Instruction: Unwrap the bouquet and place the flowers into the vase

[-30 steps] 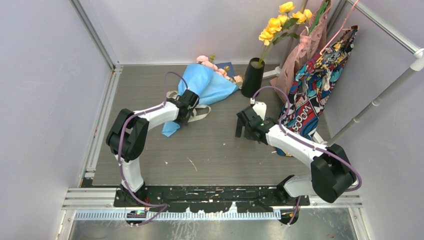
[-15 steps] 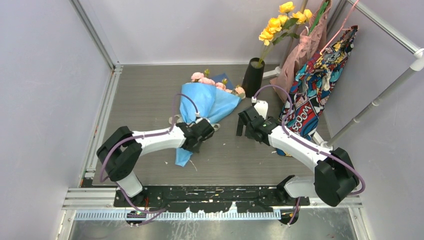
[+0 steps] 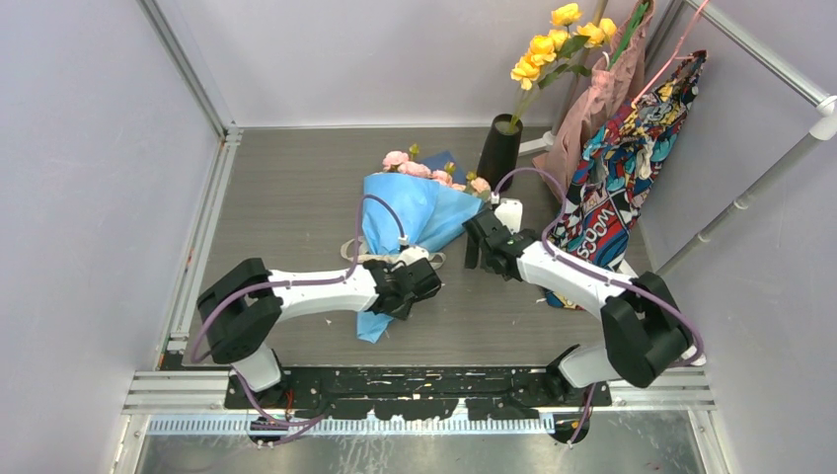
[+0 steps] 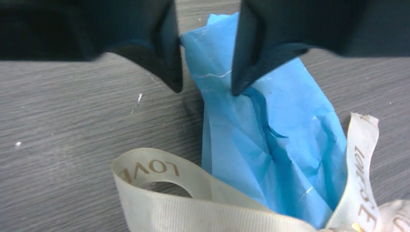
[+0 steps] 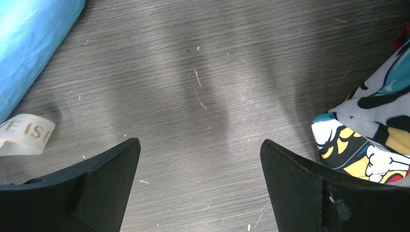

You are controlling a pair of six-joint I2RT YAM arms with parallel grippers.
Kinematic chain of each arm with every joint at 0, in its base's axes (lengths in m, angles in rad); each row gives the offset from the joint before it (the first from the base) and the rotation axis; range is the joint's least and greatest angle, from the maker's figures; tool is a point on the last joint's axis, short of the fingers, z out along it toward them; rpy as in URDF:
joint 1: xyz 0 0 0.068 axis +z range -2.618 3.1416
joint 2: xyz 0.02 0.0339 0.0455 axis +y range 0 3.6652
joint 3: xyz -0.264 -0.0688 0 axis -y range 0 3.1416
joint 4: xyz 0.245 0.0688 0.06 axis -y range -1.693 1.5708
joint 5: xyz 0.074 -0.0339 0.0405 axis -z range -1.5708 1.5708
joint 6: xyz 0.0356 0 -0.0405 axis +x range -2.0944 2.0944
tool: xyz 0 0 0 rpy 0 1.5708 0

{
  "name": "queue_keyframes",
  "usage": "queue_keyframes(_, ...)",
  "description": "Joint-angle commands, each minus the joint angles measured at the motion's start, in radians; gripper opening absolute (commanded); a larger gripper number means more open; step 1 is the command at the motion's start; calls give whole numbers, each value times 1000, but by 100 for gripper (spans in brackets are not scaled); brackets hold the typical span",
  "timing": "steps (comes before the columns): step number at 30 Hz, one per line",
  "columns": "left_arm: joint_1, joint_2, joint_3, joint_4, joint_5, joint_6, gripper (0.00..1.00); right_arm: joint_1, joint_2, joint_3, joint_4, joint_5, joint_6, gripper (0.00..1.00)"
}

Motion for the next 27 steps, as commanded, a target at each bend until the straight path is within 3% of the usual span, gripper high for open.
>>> queue_keyframes(1,-4,-124,-9,-49,-48,-8,53,-5,62,67,62,58,-5,100)
queue_keyframes(2,-4,-152,-14,-54,-60,-7,63,-11,85,78,65,62,-6,100)
queue_keyframes(3,-3,-177,-18,-57,-71,-6,84,-18,106,90,68,64,-8,100)
queue_keyframes(4,-4,-206,-26,-56,-83,-5,98,-24,131,103,72,61,-11,100)
queue_keyframes(11,8,-360,-125,4,-132,22,100,-62,313,233,94,63,-15,100)
queue_keyframes(20,5,-386,-390,365,75,25,100,-69,560,507,32,53,-20,100)
queue_keyframes(23,-1,-365,-455,437,59,32,100,-68,605,562,24,35,-21,100)
queue_keyframes(27,-3,-372,-484,419,1,28,100,-63,657,627,17,2,-17,100)
